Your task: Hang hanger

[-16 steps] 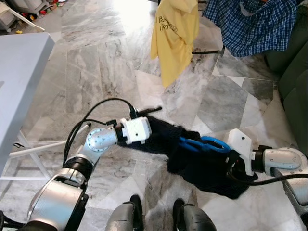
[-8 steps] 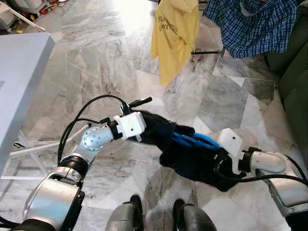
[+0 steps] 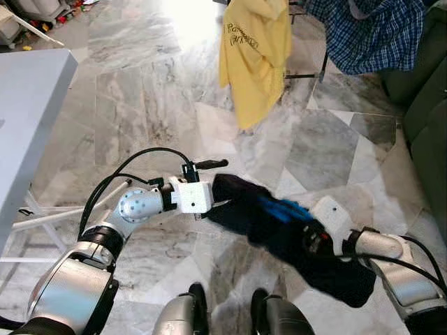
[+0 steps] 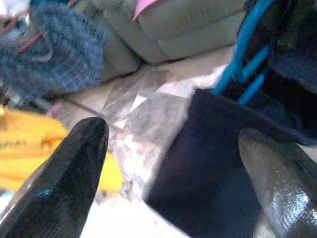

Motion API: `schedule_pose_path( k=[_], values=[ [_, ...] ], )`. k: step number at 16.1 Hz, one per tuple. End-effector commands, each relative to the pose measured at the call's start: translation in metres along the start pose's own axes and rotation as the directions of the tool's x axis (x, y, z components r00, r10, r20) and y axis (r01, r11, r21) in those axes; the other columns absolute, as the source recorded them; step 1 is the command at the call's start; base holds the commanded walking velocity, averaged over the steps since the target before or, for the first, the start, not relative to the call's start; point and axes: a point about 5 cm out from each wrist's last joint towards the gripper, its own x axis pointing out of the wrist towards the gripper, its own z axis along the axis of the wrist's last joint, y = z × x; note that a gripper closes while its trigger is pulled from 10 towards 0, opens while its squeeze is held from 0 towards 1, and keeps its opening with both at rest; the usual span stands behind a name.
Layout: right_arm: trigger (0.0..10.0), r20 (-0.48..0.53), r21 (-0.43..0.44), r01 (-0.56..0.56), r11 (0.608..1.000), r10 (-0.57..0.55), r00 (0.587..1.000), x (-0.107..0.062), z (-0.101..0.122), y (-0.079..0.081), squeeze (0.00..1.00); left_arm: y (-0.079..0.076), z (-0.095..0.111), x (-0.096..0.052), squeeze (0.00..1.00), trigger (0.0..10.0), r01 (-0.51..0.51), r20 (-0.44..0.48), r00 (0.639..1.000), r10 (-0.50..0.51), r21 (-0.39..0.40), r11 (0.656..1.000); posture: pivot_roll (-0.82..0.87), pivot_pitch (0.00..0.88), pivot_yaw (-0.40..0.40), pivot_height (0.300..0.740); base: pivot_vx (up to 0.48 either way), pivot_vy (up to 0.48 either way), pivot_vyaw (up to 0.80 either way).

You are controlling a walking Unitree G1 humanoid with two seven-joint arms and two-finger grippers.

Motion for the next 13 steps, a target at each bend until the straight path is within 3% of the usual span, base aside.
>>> schedule_pose_path(
  k=[1, 2, 3, 4, 5, 6, 8, 9, 10, 11, 12, 13],
  values=[
    [0.0, 0.021, 0.029, 0.057, 0.998, -0.058, 0.998, 0.000, 0.004, -0.005, 0.00, -0.006, -0.012, -0.006, 1.00, 10.0, -0.029, -0.081, 0.996, 0.025, -0.055, 0.998, -0.23, 0.242, 0.089, 0.740, 0.000, 0.000, 0.00],
    [0.0, 0.020, 0.058, 0.103, 0.993, -0.104, 0.994, 0.001, 0.004, -0.006, 0.00, -0.006, -0.016, -0.008, 1.00, 10.0, -0.079, -0.107, 0.992, 0.069, -0.088, 0.993, -0.23, 0.239, 0.090, 0.740, 0.000, 0.000, 0.00],
    [0.0, 0.021, 0.112, 0.164, 0.980, -0.167, 0.986, 0.003, 0.004, -0.009, 0.00, -0.002, -0.024, -0.011, 1.00, 10.0, -0.214, -0.160, 0.970, 0.183, -0.202, 0.956, -0.23, 0.234, 0.090, 0.740, 0.000, 0.000, 0.00],
    [0.0, 0.018, 0.183, 0.240, 0.953, -0.248, 0.969, 0.005, 0.003, -0.011, 0.00, 0.000, -0.037, -0.015, 1.00, 10.0, -0.428, -0.274, 0.899, 0.342, -0.376, 0.822, -0.24, 0.230, 0.088, 0.740, 0.000, 0.000, 0.00],
    [0.0, 0.015, 0.203, 0.265, 0.942, -0.274, 0.962, 0.005, 0.002, -0.012, 0.00, 0.000, -0.041, -0.016, 1.00, 10.0, -0.492, -0.319, 0.867, 0.383, -0.427, 0.759, -0.24, 0.230, 0.088, 0.740, 0.000, 0.000, 0.00],
    [0.0, 0.000, 0.317, 0.387, 0.866, -0.408, 0.913, 0.004, -0.002, -0.013, 0.00, -0.017, -0.058, -0.019, 1.00, 10.0, -0.674, -0.518, 0.737, 0.433, -0.526, 0.518, -0.24, 0.222, 0.079, 0.740, 0.000, 0.000, 0.00],
    [0.0, -0.033, 0.362, 0.469, 0.806, -0.492, 0.870, 0.002, -0.008, -0.014, 0.00, -0.031, -0.062, -0.019, 1.00, 10.0, -0.718, -0.575, 0.696, 0.430, -0.546, 0.432, -0.24, 0.209, 0.071, 0.740, 0.000, 0.000, 0.00],
    [0.0, -0.061, 0.378, 0.539, 0.753, -0.561, 0.826, -0.001, -0.013, -0.014, 0.00, -0.046, -0.064, -0.019, 1.00, 10.0, -0.736, -0.600, 0.677, 0.425, -0.549, 0.397, -0.24, 0.199, 0.066, 0.740, 0.000, 0.000, 0.00],
    [0.0, -0.073, 0.385, 0.565, 0.729, -0.587, 0.806, -0.003, -0.016, -0.014, 0.00, -0.053, -0.063, -0.018, 1.00, 10.0, -0.735, -0.604, 0.678, 0.420, -0.556, 0.388, -0.24, 0.195, 0.064, 0.740, 0.000, 0.000, 0.00],
    [0.0, -0.111, 0.402, 0.626, 0.668, -0.643, 0.758, -0.007, -0.024, -0.007, 0.00, -0.072, -0.063, -0.019, 0.00, 10.0, -0.762, -0.633, 0.645, 0.428, -0.576, 0.297, -0.24, 0.178, 0.057, 0.740, 0.000, 0.000, 0.00],
    [0.0, -0.121, 0.408, 0.642, 0.649, -0.659, 0.742, -0.008, -0.026, 0.000, 0.00, -0.079, -0.062, -0.018, 0.00, 10.0, -0.771, -0.642, 0.631, 0.435, -0.578, 0.267, -0.24, 0.170, 0.056, 0.740, 0.000, 0.000, 0.00],
    [0.0, -0.123, 0.413, 0.649, 0.639, -0.667, 0.735, -0.008, -0.027, 0.004, 0.00, -0.082, -0.060, -0.018, 0.00, 10.0, -0.774, -0.639, 0.627, 0.445, -0.575, 0.265, -0.24, 0.165, 0.053, 0.740, 0.000, 0.000, 0.00]
  ],
)
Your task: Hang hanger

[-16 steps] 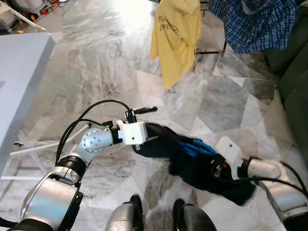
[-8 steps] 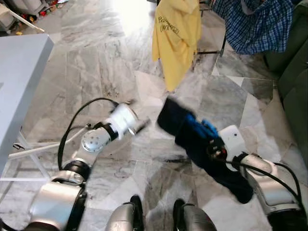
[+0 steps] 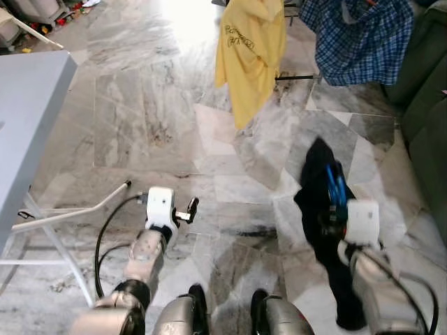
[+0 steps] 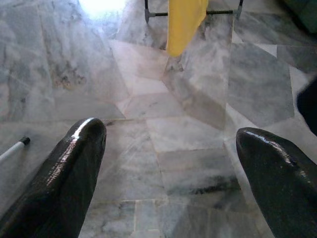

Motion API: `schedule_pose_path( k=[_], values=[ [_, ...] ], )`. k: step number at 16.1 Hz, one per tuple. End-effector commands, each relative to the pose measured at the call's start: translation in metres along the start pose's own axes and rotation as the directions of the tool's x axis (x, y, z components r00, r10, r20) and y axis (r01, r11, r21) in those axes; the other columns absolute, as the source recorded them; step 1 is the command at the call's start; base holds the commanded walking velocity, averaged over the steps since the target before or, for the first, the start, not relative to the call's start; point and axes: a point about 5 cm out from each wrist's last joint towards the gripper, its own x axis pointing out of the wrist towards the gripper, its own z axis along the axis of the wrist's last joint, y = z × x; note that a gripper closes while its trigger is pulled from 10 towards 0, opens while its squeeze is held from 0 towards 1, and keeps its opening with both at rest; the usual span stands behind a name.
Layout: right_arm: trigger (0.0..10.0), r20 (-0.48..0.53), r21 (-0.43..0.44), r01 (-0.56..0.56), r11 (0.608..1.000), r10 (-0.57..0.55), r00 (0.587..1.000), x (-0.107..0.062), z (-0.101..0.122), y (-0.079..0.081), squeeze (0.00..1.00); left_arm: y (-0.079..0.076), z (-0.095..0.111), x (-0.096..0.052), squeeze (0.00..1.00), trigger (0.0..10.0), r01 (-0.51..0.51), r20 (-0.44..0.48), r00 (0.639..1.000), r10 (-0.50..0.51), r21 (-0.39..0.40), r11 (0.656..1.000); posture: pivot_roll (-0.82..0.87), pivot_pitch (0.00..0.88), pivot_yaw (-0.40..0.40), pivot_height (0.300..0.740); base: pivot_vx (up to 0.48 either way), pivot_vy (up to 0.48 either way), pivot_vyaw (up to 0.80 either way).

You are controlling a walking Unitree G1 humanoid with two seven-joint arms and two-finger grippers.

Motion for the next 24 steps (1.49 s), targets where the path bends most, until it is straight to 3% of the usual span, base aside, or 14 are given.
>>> schedule_pose_path(
  k=[1, 2, 8, 11, 16, 24],
  values=[
    [1.1, 0.077, 0.001, 0.027, 1.000, -0.027, 0.997, -0.004, 0.011, 0.002, 0.00, 0.004, -0.002, -0.004, 0.00, 10.0, -0.036, 0.005, 0.999, 0.036, -0.010, 0.999, -0.23, 0.158, 0.053, 0.740, 0.000, 0.000, 0.00],
    [10.0, 0.098, 0.007, 0.056, 0.998, -0.057, 0.994, -0.007, 0.011, 0.005, 0.00, 0.003, -0.001, -0.005, 0.00, 10.0, -0.032, 0.028, 0.999, 0.032, -0.013, 0.999, -0.23, 0.152, 0.052, 0.740, 0.000, 0.000, 0.00],
    [10.0, 0.160, 0.081, 0.119, 0.990, -0.131, 0.978, -0.010, 0.019, 0.003, 0.00, -0.005, 0.011, -0.001, 0.00, 10.0, 0.026, 0.076, 0.997, -0.021, -0.059, 0.998, -0.24, 0.130, 0.057, 0.740, 0.307, 0.000, 0.00],
    [10.0, 0.189, 0.089, 0.140, 0.986, -0.155, 0.970, -0.009, 0.025, -0.003, 0.00, -0.015, 0.017, 0.003, 0.00, 10.0, 0.056, 0.092, 0.995, -0.049, -0.080, 0.995, -0.25, 0.137, 0.056, 0.740, 0.480, 0.000, 0.00],
    [10.0, 0.196, 0.091, 0.134, 0.987, -0.150, 0.969, -0.009, 0.026, 0.000, 0.00, -0.026, 0.022, 0.005, 0.00, 10.0, 0.100, 0.107, 0.990, -0.090, -0.095, 0.990, -0.25, 0.138, 0.061, 0.740, 0.480, 0.000, 0.00],
    [10.0, 0.215, 0.082, 0.152, 0.985, -0.166, 0.962, -0.005, 0.032, -0.007, 0.00, -0.030, 0.026, 0.009, 0.00, 10.0, 0.083, 0.112, 0.991, -0.070, -0.119, 0.989, -0.26, 0.133, 0.039, 0.740, 0.478, 0.000, 0.00]
  ],
)
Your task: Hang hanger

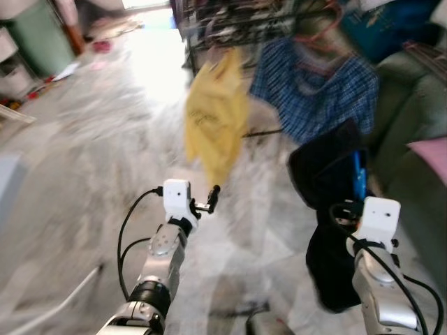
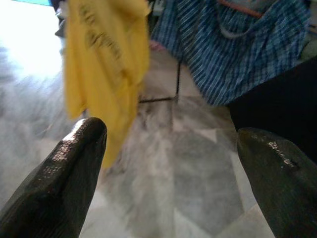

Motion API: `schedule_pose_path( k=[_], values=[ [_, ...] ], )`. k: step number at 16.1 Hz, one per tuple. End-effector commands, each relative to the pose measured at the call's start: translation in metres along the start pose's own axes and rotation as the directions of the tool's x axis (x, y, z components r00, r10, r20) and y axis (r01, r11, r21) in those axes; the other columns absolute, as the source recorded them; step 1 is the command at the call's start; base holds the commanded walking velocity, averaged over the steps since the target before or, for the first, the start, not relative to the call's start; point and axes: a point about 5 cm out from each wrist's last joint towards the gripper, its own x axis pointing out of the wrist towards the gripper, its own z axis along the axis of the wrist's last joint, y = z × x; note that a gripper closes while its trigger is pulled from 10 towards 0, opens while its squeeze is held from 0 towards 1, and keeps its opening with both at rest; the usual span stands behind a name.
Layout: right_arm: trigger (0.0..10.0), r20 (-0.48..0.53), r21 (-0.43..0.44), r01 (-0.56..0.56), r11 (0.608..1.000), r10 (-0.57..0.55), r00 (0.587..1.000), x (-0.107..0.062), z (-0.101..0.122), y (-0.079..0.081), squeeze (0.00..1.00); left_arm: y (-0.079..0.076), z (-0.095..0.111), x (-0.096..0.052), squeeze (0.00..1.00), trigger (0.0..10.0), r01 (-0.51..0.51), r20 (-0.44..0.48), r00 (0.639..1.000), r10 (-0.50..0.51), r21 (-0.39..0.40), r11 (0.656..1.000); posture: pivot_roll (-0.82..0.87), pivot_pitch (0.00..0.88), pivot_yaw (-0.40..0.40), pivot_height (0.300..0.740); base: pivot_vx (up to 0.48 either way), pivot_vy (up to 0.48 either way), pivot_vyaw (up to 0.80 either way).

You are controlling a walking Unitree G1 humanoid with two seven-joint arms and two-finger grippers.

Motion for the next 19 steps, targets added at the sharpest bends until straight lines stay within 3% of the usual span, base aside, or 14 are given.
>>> schedule_pose_path(
  k=[1, 6, 12, 19],
  values=[
    [10.0, 0.039, 0.010, -0.017, 1.000, 0.017, 0.999, 0.001, 0.009, 0.005, 0.00, 0.010, 0.001, -0.002, 0.00, 10.0, -0.038, -0.002, 0.999, 0.038, 0.003, 0.999, -0.26, 0.131, 0.027, 0.740, 0.480, 0.000, 0.00],
    [10.0, 0.048, -0.028, -0.102, 0.994, 0.103, 0.994, 0.005, 0.013, 0.017, 0.00, 0.010, -0.001, -0.003, 0.00, 10.0, -0.077, 0.010, 0.997, 0.077, -0.024, 0.997, -0.24, 0.137, -0.011, 0.740, 0.478, 0.000, 0.09],
    [10.0, 0.011, 0.001, -0.162, 0.987, 0.162, 0.987, 0.005, 0.009, 0.029, 0.00, 0.014, 0.000, -0.005, 0.00, 10.0, -0.094, 0.018, 0.995, 0.094, -0.009, 0.995, -0.21, 0.142, -0.033, 0.740, 0.479, 0.000, 0.15],
    [10.0, -0.006, 0.036, -0.151, 0.988, 0.152, 0.988, 0.009, 0.006, 0.031, 0.00, 0.012, -0.003, -0.008, 0.00, 10.0, -0.080, 0.005, 0.997, 0.080, 0.004, 0.997, -0.20, 0.145, -0.023, 0.740, 0.470, 0.000, 0.00]
  ],
)
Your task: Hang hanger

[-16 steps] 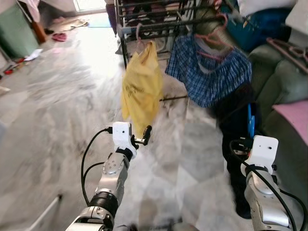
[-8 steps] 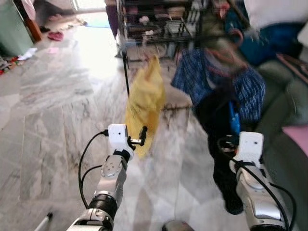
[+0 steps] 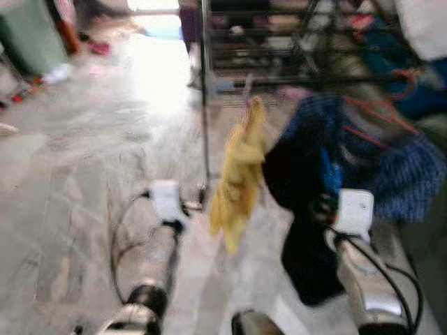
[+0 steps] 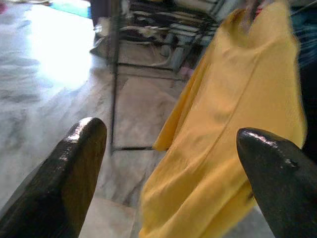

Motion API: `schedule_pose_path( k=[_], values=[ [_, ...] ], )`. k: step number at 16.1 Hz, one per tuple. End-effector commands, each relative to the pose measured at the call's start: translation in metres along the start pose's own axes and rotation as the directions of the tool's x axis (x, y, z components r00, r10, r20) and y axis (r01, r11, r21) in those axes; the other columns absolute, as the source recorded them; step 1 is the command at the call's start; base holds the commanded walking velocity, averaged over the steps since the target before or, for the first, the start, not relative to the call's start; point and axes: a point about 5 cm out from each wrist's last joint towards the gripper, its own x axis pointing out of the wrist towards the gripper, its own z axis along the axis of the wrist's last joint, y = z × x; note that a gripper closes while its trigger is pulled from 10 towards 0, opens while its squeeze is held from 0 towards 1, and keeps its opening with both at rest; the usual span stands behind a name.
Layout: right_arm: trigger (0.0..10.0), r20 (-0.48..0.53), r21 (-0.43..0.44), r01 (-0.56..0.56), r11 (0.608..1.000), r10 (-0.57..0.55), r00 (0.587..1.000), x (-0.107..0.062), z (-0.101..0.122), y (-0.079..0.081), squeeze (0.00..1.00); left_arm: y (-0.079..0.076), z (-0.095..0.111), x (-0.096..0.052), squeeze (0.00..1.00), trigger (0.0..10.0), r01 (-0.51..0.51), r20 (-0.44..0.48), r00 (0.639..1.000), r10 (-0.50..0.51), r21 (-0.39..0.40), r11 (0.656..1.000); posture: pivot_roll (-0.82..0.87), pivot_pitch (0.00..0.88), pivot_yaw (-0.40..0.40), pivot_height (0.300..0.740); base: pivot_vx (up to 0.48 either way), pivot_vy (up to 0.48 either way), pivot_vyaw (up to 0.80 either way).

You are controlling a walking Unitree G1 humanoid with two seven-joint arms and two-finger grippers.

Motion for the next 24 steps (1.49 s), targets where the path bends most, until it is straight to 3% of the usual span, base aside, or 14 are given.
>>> schedule_pose_path(
  k=[1, 10, 16, 24],
  values=[
    [10.0, 0.046, 0.020, 0.010, 1.000, -0.011, 0.999, 0.001, 0.010, 0.001, 0.00, 0.006, 0.003, -0.001, 0.00, 10.0, -0.004, 0.005, 1.000, 0.004, 0.027, 1.000, -0.20, 0.148, -0.017, 0.740, 0.424, 0.000, 0.00],
    [10.0, 0.022, 0.059, 0.009, 0.998, -0.010, 1.000, 0.011, 0.014, -0.004, 0.00, 0.006, 0.002, -0.006, 0.00, 10.0, 0.042, 0.000, 0.999, -0.042, 0.052, 0.998, -0.18, 0.175, 0.002, 0.740, 0.330, 0.000, 0.00],
    [10.0, 0.018, 0.089, 0.023, 0.996, -0.024, 1.000, 0.008, 0.016, -0.003, 0.00, -0.008, 0.002, -0.026, 0.00, 10.0, 0.280, 0.014, 0.958, -0.285, 0.147, 0.949, -0.17, 0.218, 0.008, 0.740, 0.000, 0.000, 0.00],
    [10.0, 0.018, 0.089, 0.023, 0.996, -0.024, 1.000, 0.008, 0.016, -0.003, 0.00, -0.008, 0.002, -0.026, 0.00, 10.0, 0.280, 0.014, 0.958, -0.285, 0.147, 0.949, -0.17, 0.218, 0.008, 0.740, 0.000, 0.000, 0.00]
  ],
)
